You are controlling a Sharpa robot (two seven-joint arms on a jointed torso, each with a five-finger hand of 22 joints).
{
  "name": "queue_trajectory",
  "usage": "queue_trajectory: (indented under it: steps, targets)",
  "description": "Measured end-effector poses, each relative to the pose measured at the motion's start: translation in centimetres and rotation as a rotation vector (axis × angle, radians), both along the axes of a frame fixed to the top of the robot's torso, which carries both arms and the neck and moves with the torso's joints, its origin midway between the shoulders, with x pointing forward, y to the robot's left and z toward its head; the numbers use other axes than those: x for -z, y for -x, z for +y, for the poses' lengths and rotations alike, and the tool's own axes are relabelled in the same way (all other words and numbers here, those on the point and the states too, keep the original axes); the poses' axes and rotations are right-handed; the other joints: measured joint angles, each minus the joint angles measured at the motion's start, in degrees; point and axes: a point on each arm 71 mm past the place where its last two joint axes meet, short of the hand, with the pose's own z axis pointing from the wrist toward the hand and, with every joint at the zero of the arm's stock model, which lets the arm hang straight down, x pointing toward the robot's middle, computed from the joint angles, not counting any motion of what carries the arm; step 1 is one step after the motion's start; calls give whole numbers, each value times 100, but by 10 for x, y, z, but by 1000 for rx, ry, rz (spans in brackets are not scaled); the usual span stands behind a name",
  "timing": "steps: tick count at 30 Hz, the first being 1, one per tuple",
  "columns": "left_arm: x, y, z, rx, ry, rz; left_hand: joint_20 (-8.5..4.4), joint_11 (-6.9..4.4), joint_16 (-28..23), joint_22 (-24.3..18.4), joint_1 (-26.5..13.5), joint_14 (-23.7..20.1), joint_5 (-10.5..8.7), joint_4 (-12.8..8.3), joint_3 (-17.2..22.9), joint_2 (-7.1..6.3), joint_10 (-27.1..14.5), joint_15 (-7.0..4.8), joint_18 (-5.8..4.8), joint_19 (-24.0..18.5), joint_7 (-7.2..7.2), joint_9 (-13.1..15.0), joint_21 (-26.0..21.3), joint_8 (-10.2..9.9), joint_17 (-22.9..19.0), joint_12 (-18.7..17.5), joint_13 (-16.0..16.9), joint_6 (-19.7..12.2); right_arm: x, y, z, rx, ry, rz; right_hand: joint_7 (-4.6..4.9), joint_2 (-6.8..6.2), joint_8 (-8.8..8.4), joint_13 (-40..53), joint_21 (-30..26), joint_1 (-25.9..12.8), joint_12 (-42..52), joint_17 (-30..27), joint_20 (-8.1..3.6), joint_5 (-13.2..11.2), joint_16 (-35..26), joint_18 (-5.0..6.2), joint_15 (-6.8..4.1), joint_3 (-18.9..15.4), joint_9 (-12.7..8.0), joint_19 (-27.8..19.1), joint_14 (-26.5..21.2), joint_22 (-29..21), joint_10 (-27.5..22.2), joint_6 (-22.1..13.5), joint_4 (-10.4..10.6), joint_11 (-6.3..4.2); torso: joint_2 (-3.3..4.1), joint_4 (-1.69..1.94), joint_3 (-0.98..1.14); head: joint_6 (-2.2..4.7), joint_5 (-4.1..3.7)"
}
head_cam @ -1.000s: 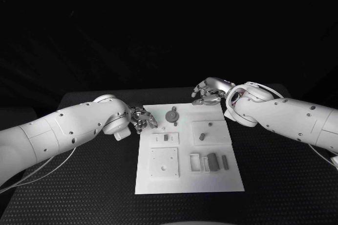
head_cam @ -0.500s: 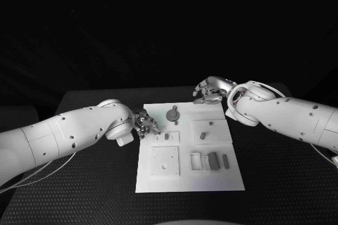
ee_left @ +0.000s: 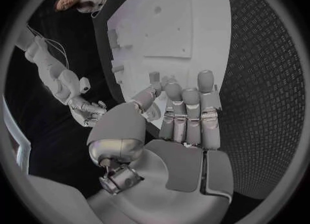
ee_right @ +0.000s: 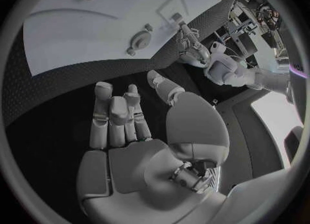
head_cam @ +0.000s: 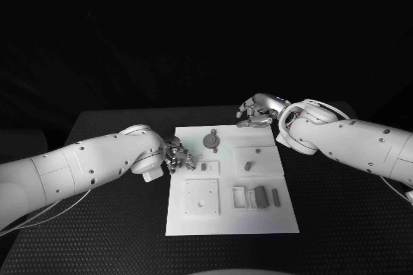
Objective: Assemble the parts on the task board
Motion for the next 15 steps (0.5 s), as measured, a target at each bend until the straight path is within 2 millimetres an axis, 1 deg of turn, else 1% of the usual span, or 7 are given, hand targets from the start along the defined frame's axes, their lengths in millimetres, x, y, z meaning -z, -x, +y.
queue_trajectory:
  steps: [15]
  targets:
    - [1,-3,-1,12,-47,-28,0,-1,0,-1,0,2,1,-15,-15,0,1,2,0,1,12,0,23,0,0,22,7,9,0,0,0,-2,-2,2,12,0,0,0,0,0,0,3,9,0,0,0,0,0,0,-9,0,0,0,11,0,0,2,-1,0,-28,-16]
